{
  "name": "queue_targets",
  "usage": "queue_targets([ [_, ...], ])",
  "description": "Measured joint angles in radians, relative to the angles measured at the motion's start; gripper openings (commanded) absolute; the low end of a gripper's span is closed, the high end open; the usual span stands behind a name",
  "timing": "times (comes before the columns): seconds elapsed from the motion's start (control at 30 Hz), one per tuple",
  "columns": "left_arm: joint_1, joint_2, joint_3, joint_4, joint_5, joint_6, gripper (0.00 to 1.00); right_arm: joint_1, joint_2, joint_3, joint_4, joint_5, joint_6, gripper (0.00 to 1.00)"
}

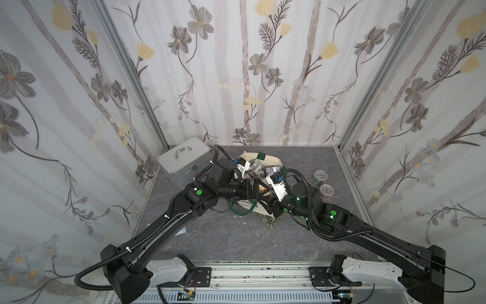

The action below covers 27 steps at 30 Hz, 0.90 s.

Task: Take out the seed jars from the canvas bag
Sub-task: Place the seed jar at the center of the board.

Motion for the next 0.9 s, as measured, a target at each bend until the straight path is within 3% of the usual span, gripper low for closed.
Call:
queue_targets([
  [0.2, 0.000, 0.016, -0.010, 0.040, 0.023, -0.024, 0.95, 0.010, 0.002, -0.005, 0.000, 0.000, -0.007, 0.52],
  [0.53, 0.001, 0.053, 0.000, 0.050, 0.045, -0.032, 0.68, 0.017, 0.007, -0.011, -0.002, 0.015, -0.011, 0.52],
  [0.9, 0.001, 0.054, 0.000, 0.050, 0.051, -0.034, 0.57, 0.019, 0.004, -0.019, 0.011, 0.029, -0.013, 0.62],
])
